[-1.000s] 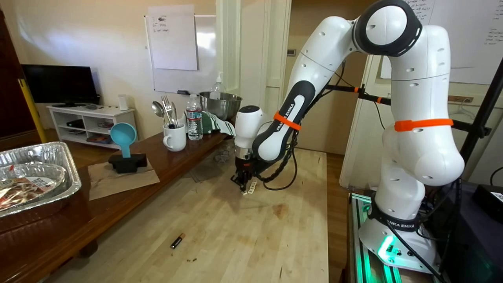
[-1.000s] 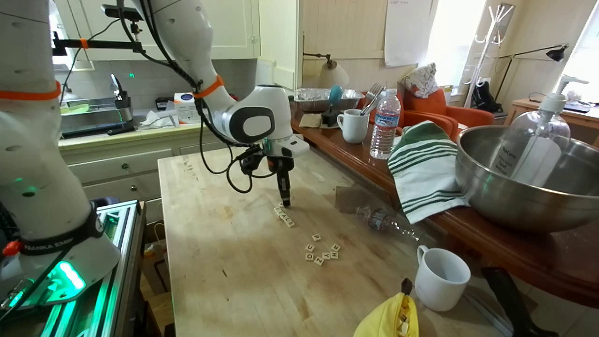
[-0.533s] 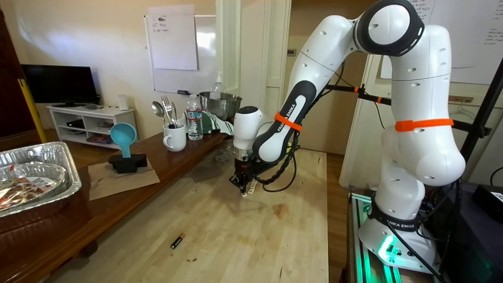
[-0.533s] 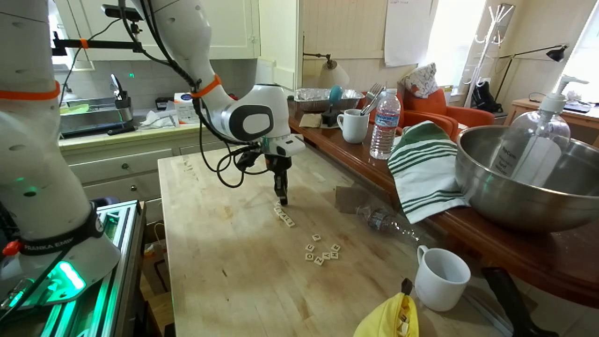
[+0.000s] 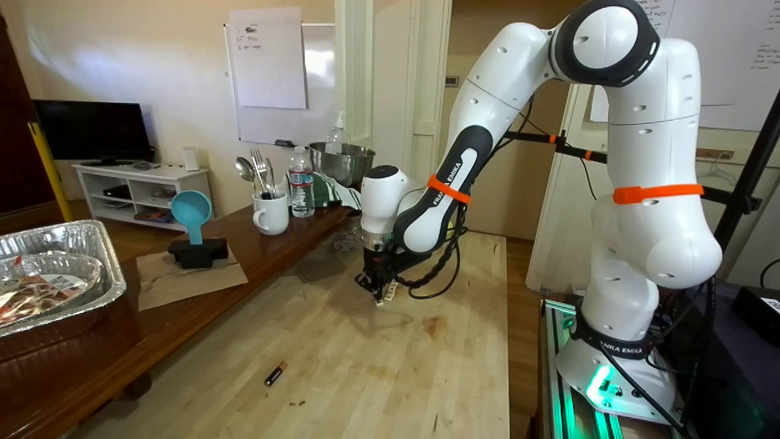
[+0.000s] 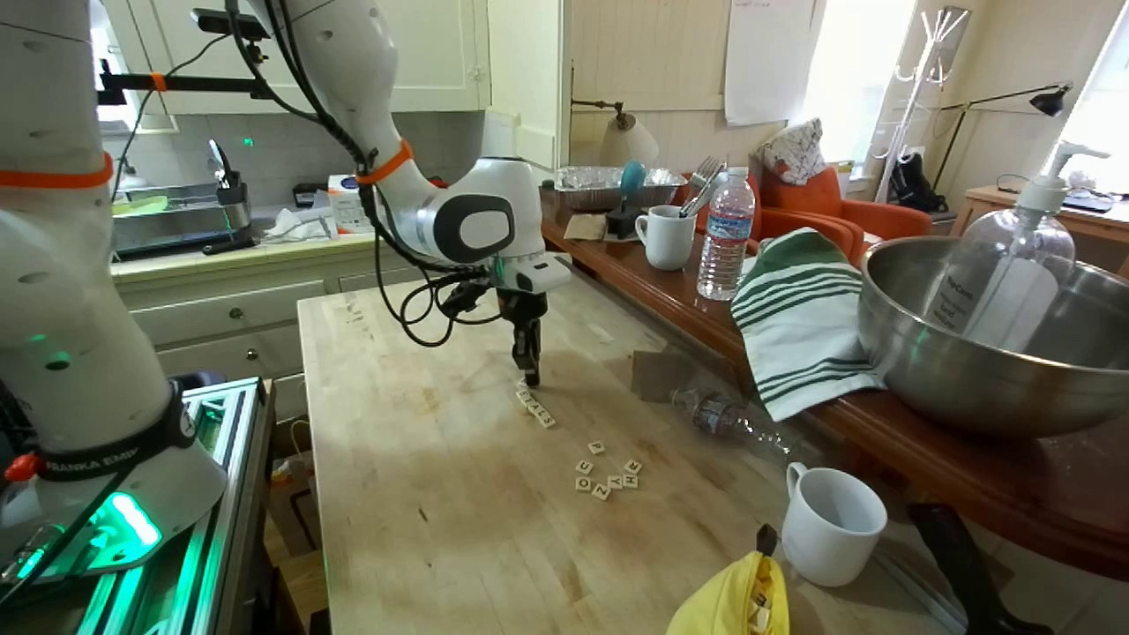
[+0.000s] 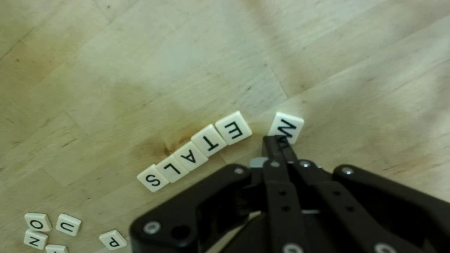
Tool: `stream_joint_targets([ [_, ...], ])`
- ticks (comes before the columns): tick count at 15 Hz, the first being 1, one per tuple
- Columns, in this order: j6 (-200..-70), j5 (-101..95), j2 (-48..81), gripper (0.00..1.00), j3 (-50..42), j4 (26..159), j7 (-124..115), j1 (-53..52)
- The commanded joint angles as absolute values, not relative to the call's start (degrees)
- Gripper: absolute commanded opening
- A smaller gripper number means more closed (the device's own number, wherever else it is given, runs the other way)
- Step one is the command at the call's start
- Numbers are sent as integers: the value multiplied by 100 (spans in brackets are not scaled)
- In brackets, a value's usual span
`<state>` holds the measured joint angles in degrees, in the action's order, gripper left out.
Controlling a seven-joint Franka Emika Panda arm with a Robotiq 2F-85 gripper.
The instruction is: Spell the word 'Metals'.
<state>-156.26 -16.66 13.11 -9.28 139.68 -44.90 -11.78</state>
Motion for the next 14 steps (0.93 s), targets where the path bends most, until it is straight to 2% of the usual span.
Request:
stream_joint_targets([
  [1, -15593, -1786, 1063, 0, -835, 14158, -4424, -1122],
  [14, -16242, -1872, 1143, 0, -646, 14304, -2706, -999],
])
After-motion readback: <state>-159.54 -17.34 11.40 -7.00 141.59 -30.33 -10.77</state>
